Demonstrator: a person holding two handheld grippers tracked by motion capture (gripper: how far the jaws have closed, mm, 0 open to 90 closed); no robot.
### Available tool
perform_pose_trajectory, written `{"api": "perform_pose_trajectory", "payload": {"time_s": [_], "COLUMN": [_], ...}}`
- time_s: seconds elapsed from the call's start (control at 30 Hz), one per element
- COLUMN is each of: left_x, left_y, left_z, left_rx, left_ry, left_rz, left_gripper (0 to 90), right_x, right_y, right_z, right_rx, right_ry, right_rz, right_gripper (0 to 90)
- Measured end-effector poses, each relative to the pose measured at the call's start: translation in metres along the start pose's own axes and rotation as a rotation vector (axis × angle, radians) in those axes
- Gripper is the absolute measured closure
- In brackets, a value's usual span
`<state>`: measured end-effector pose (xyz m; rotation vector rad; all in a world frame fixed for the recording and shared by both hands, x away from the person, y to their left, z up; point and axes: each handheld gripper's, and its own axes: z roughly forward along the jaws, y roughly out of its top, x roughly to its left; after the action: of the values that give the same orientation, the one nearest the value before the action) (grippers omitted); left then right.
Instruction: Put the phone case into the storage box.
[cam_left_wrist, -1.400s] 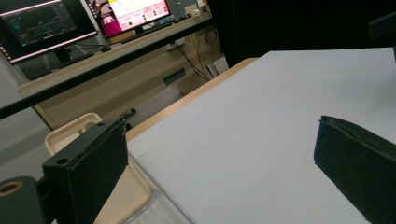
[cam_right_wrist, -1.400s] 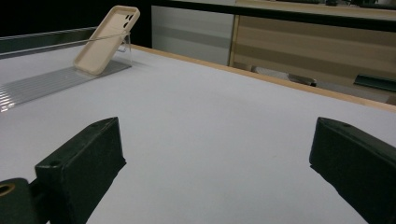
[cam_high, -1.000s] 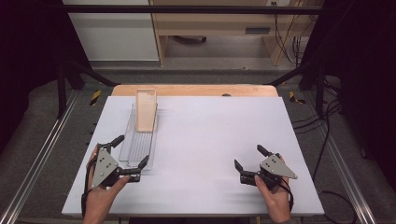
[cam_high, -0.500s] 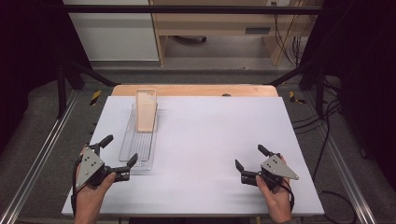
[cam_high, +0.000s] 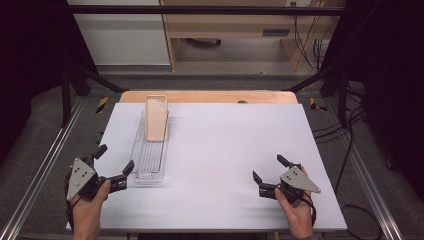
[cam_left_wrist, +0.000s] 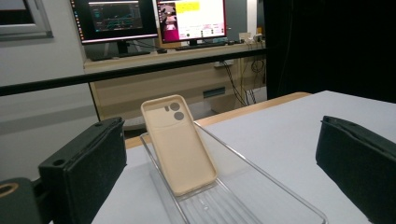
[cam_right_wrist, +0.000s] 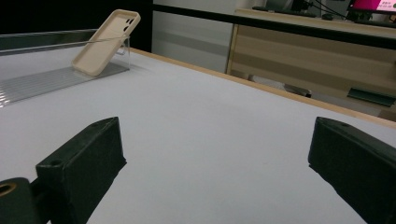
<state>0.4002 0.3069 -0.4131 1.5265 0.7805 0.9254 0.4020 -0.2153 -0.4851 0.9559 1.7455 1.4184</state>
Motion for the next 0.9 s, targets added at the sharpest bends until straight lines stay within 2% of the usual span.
{"api": "perform_pose_trajectory", "payload": {"time_s": [0.27, 0.3, 0.33, 0.47, 0.57, 0.9], "left_x": [0.01, 0.01, 0.011, 0.014, 0.016, 0.017], "left_y": [-0.007, -0.008, -0.01, -0.014, -0.018, -0.026], "left_z": [-0.003, -0.003, -0.003, -0.003, -0.002, 0.0], "left_rx": [-0.005, -0.01, 0.001, 0.005, 0.0, 0.015], "left_ry": [0.022, 0.01, 0.024, 0.018, 0.006, -0.01], "left_rz": [-0.035, -0.037, -0.042, -0.062, -0.093, -0.097], "left_gripper": [1.5, 1.5, 1.5, 1.5, 1.6, 1.8], "right_x": [-0.001, -0.001, -0.002, -0.003, -0.004, -0.007], "right_y": [0.0, 0.0, 0.0, -0.001, -0.001, -0.002], "right_z": [-0.001, -0.001, -0.001, -0.002, -0.002, -0.003], "right_rx": [0.002, 0.002, 0.002, 0.002, 0.003, 0.003], "right_ry": [0.001, 0.001, 0.001, 0.001, -0.001, -0.006], "right_rz": [-0.001, 0.001, -0.001, -0.001, -0.005, -0.008], "right_gripper": [3.6, 3.7, 3.7, 3.7, 3.7, 3.4]}}
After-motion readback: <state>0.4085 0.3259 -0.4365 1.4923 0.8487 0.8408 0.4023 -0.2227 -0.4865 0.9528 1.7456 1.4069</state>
